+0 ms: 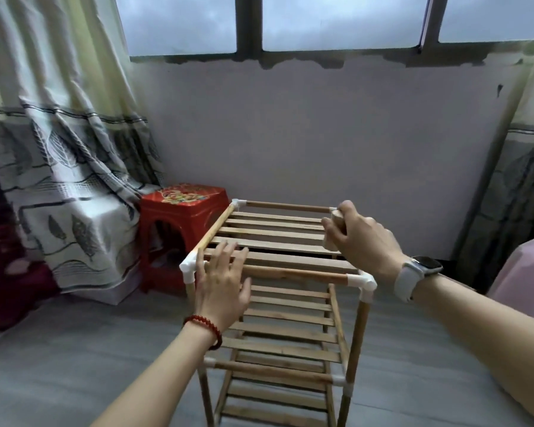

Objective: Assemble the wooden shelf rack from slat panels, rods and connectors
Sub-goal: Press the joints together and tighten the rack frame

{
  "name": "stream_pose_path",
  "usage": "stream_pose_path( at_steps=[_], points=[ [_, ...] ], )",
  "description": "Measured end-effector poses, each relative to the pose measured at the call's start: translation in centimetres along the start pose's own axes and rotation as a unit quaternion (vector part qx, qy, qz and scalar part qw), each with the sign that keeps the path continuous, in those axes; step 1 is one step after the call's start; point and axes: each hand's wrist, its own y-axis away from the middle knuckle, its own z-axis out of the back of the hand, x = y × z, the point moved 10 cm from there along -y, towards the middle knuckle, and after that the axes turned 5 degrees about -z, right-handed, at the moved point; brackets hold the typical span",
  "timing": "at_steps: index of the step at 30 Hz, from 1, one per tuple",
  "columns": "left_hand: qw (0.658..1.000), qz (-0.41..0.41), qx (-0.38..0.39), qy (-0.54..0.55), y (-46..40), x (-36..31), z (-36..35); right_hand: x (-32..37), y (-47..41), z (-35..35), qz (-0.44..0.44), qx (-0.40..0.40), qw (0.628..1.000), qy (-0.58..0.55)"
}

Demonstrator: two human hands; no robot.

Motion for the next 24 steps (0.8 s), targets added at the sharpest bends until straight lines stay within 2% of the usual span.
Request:
stream_pose_path(
  at_steps=[3,5,6,9,10,11,13,14,15,17,18,20,22,23,24],
  points=[
    [0.984,0.168,0.033,0.041,1.0,7.1,0.4,4.9,0.1,-4.2,0.016,0.085,0.996,-0.025],
    [0.945,0.268,0.070,0.172,2.3,11.2,-0.6,8.0,-0.3,-6.8,0.029,0.129,0.991,-0.039],
    [0.925,0.289,0.083,0.230,2.9,12.1,-1.1,9.6,-0.7,-8.0,0.040,0.148,0.988,-0.032],
    [0.916,0.275,0.044,0.289,3.6,12.7,-0.3,14.8,-2.2,-10.4,0.094,0.216,0.972,-0.009],
    [0.910,0.271,0.033,0.311,4.1,12.8,-0.3,16.6,-2.8,-10.2,0.110,0.210,0.971,-0.017],
    [0.905,0.265,0.032,0.332,4.4,12.7,-0.4,17.8,-3.7,-9.2,0.119,0.162,0.979,-0.040],
    [0.897,0.254,0.039,0.359,5.2,12.2,-0.9,18.2,-3.9,-6.2,0.104,0.006,0.984,-0.144],
    [0.892,0.257,0.042,0.368,5.5,12.2,-1.1,18.1,-2.8,-6.2,0.100,-0.033,0.983,-0.148],
    [0.889,0.261,0.043,0.374,5.8,12.2,-1.3,18.8,-1.0,-7.8,0.128,-0.032,0.986,-0.098],
    [0.881,0.269,0.040,0.386,6.1,12.1,-1.4,20.3,2.1,-12.2,0.197,0.055,0.979,0.021],
    [0.879,0.267,0.043,0.392,6.2,12.0,-1.4,20.7,2.2,-12.6,0.206,0.071,0.976,0.030],
    [0.884,0.261,0.045,0.385,6.3,12.0,-1.5,21.4,0.1,-10.2,0.201,0.022,0.979,-0.029],
    [0.887,0.257,0.043,0.381,6.5,12.0,-1.7,19.9,-1.6,-7.1,0.144,-0.061,0.978,-0.138],
    [0.886,0.255,0.041,0.384,6.7,11.9,-1.8,18.7,-1.5,-7.0,0.109,-0.069,0.980,-0.154],
    [0.885,0.255,0.041,0.388,6.8,11.7,-1.9,18.0,-0.7,-8.4,0.100,-0.045,0.987,-0.119]
  ],
)
